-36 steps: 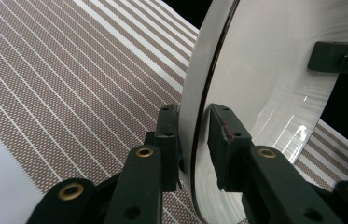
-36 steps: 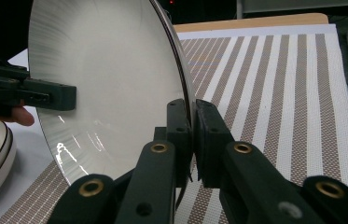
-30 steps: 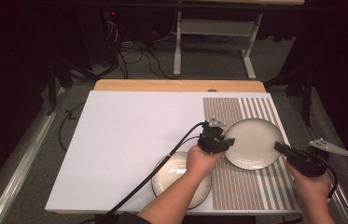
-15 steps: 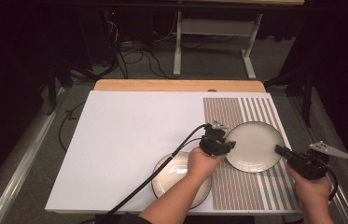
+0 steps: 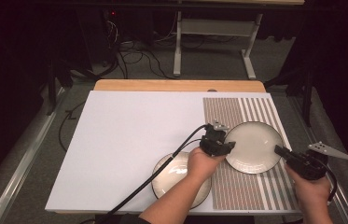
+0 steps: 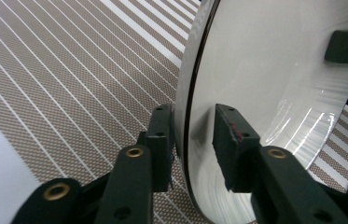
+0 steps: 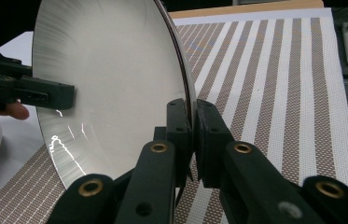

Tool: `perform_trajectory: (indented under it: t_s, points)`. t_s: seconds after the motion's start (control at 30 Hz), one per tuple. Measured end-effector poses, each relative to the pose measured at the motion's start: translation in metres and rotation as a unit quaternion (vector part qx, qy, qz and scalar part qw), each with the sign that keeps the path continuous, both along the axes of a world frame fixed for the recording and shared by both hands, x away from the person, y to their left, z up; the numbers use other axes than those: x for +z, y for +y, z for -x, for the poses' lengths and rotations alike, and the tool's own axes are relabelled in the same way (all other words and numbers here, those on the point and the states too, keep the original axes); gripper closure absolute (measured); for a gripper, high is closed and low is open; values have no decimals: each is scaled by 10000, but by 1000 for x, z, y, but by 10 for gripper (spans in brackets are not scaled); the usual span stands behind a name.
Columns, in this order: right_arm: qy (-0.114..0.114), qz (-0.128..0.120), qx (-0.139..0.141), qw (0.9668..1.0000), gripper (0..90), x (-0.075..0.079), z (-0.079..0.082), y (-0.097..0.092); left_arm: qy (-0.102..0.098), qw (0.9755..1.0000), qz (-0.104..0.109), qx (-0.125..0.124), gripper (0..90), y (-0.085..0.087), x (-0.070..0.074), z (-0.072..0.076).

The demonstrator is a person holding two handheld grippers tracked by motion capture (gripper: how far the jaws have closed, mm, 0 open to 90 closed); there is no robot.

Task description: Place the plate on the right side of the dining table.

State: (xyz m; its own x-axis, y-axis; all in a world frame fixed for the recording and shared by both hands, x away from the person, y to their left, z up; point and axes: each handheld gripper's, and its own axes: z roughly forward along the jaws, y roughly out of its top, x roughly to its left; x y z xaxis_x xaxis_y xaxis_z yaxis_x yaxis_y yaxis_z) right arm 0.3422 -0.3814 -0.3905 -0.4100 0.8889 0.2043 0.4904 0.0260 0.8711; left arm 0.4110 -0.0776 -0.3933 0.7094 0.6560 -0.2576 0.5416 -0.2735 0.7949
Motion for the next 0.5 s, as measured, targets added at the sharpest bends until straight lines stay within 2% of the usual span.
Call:
perform_trajectory:
  t_s: [0.07,0.23,0.33,0.5]
  points:
    - [-14,0,10,10000,875,0,-1,0,-19,10000,51,35,573,4,3,0]
    - [-1,2,-15,10000,874,0,-1,1,-98,9997,213,-70,526,18,7,6]
    - [4,9,-23,10000,874,0,-1,1,-256,9995,156,-101,483,30,7,12]
    - [-3,52,-21,10000,873,0,-2,2,-471,9986,211,-68,414,53,10,21]
